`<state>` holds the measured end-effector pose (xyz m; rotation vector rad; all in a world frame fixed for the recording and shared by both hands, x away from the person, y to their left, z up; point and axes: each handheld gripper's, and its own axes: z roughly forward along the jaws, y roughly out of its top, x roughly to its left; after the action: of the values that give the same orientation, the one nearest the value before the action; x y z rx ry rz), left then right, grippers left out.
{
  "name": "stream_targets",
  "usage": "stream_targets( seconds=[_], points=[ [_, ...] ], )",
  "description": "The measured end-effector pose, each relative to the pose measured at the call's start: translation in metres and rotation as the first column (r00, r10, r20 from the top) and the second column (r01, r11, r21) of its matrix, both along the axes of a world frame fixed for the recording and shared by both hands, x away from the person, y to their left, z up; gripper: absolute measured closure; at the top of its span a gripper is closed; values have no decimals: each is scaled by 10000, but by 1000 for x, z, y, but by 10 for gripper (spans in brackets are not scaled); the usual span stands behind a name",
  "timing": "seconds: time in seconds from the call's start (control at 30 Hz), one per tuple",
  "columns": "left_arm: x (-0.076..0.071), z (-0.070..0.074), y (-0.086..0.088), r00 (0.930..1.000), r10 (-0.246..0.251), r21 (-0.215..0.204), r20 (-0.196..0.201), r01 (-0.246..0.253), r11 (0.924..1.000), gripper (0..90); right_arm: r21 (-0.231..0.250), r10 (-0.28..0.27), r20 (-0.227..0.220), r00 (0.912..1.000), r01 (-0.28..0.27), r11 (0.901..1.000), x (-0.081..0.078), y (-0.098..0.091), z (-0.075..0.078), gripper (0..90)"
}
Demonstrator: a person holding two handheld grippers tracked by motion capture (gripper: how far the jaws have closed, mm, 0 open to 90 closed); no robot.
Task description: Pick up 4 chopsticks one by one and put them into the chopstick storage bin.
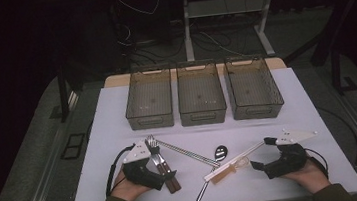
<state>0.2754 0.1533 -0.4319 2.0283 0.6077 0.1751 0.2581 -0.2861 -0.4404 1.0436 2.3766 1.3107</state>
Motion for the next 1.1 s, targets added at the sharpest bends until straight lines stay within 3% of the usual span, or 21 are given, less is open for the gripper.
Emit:
stream_targets(
  seconds=[0.23,0.67,1.1],
  points=[
    [0,-1,-3,9999,-128,95,-32,128,9999,50,69,-51,-2,10000,51,10000,1,-1,1,8],
    [5,-2,-19,9989,-413,205,-227,418,9989,361,185,-108,-90,9999,110,9998,3,-4,1,8],
    [8,2,-43,9959,-904,548,-66,907,9944,660,141,-130,-93,9999,131,9998,2,-3,1,8]
  ],
)
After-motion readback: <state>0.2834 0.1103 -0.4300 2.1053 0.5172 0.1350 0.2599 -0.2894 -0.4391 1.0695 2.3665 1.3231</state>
